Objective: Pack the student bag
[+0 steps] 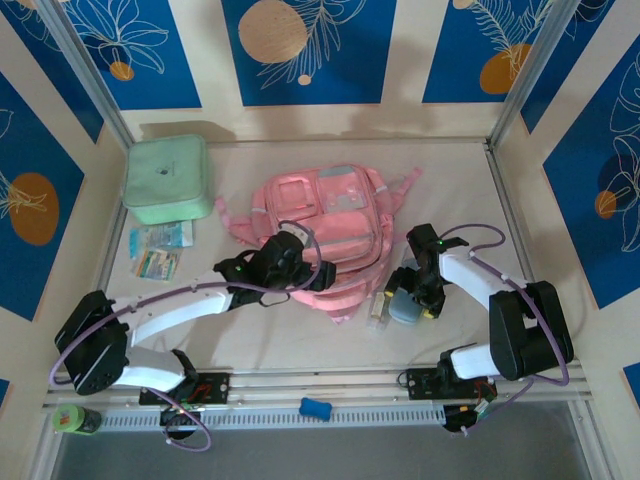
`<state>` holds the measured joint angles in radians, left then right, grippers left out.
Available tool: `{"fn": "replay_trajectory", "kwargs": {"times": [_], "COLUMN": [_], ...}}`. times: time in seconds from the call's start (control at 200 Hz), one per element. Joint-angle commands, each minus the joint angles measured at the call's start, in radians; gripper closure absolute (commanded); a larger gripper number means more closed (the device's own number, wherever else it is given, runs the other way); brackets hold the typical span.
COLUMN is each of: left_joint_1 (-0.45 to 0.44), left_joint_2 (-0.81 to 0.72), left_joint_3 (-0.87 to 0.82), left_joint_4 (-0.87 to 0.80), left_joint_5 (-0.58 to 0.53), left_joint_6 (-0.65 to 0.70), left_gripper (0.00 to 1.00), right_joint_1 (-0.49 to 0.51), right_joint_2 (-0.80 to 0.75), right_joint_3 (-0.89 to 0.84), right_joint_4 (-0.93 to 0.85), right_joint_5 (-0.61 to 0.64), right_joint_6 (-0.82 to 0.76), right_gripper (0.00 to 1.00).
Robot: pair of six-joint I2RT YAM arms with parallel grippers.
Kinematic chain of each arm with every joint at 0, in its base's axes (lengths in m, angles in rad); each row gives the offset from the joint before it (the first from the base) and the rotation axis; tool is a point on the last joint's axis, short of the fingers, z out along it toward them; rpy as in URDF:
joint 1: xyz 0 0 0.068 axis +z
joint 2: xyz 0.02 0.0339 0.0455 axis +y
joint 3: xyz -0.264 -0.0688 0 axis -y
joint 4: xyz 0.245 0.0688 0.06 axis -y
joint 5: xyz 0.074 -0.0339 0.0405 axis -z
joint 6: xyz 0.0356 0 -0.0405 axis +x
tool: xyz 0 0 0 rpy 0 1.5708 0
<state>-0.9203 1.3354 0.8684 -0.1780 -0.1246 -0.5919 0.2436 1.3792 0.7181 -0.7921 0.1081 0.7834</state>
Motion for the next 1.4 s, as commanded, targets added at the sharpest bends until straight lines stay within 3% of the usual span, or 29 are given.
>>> {"fn": "replay_trajectory", "kwargs": {"times": [0.0, 0.26, 0.51, 0.855, 1.121, 1.186, 1.396], "left_joint_1": [0.007, 0.014, 0.029, 0.037, 0.034, 0.034, -0.008], "left_joint_2": [-0.035, -0.057, 0.017, 0.306, 0.420, 0.445, 0.418], "left_joint_3": [0.039, 0.068, 0.159, 0.346, 0.429, 0.462, 0.425], "left_joint_4": [-0.074, -0.114, -0.191, -0.196, -0.186, -0.228, -0.218], "left_joint_5": [-0.055, -0.122, -0.153, -0.087, -0.059, -0.006, 0.057], "left_joint_6": [0.058, 0.260, 0.454, 0.758, 0.853, 0.860, 0.873], "left_gripper": [0.01, 0.01, 0.01, 0.15, 0.19, 0.20, 0.19], "right_joint_1": [-0.016, -0.034, -0.044, -0.031, -0.025, -0.024, -0.034], "right_joint_2": [-0.005, -0.067, -0.158, -0.223, -0.209, -0.209, -0.201], "right_joint_3": [0.003, 0.005, 0.033, 0.104, 0.104, 0.105, 0.110], "right_joint_4": [0.008, -0.007, -0.049, -0.090, -0.068, -0.066, -0.058], "right_joint_5": [-0.013, -0.004, -0.037, -0.112, -0.124, -0.122, -0.124], "right_joint_6": [-0.028, -0.082, -0.120, -0.130, -0.122, -0.120, -0.131], "right_gripper": [0.15, 0.23, 0.27, 0.27, 0.27, 0.27, 0.27]}}
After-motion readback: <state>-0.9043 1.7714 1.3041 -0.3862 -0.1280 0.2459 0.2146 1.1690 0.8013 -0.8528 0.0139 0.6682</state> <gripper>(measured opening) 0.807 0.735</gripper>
